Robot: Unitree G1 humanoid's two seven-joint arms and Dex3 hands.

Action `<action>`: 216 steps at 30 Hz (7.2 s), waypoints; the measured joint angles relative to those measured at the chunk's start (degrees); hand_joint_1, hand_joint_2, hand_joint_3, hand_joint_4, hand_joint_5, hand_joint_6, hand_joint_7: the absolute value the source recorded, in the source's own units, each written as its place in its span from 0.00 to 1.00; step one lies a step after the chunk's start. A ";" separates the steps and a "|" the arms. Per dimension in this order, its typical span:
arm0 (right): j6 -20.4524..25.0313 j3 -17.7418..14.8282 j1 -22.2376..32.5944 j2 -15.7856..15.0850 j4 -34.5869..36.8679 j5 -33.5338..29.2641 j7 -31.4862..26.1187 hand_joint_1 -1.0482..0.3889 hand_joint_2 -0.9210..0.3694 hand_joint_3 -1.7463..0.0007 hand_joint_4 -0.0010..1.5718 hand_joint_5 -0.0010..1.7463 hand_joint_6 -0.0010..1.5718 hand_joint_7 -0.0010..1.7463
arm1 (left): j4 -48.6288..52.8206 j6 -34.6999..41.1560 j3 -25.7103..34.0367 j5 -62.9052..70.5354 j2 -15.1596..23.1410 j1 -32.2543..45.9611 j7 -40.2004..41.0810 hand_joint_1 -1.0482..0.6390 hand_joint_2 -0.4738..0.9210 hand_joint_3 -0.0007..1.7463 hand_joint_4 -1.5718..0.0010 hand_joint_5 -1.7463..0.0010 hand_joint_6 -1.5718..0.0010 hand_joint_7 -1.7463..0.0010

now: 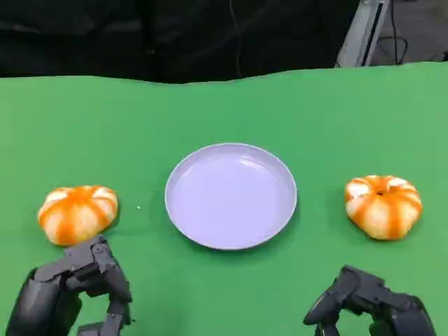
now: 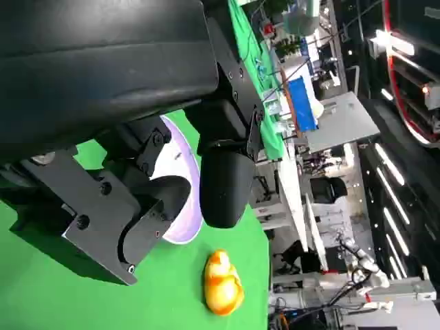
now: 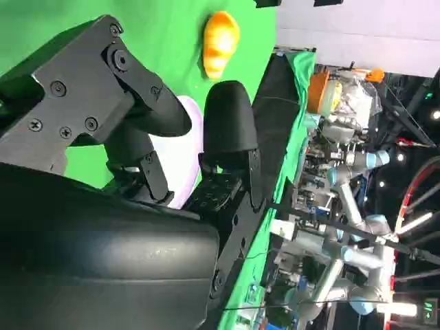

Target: Grasp the bread from the table and place it into the plate.

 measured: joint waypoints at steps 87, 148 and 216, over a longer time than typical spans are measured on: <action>0.11 0.30 -0.25 0.46 0.26 -0.62 -1.00 0.73 0.45 0.20 0.51 0.94 0.54 0.76 | 3.77 43.71 -15.17 62.67 17.52 -30.17 8.74 0.20 1.00 0.06 0.98 0.83 0.88 1.00; 0.04 0.85 1.61 0.45 -1.05 -1.27 -1.58 0.74 0.44 0.21 0.51 0.93 0.54 0.75 | 71.11 38.77 -28.36 49.49 8.56 -60.57 21.96 0.25 1.00 0.03 0.88 0.85 0.79 1.00; 0.16 1.21 1.21 0.27 -1.20 -1.20 -1.64 0.75 0.45 0.19 0.51 0.94 0.54 0.75 | 35.27 8.87 -25.42 49.23 12.63 -47.83 48.43 0.55 0.55 0.83 0.39 0.00 0.53 0.00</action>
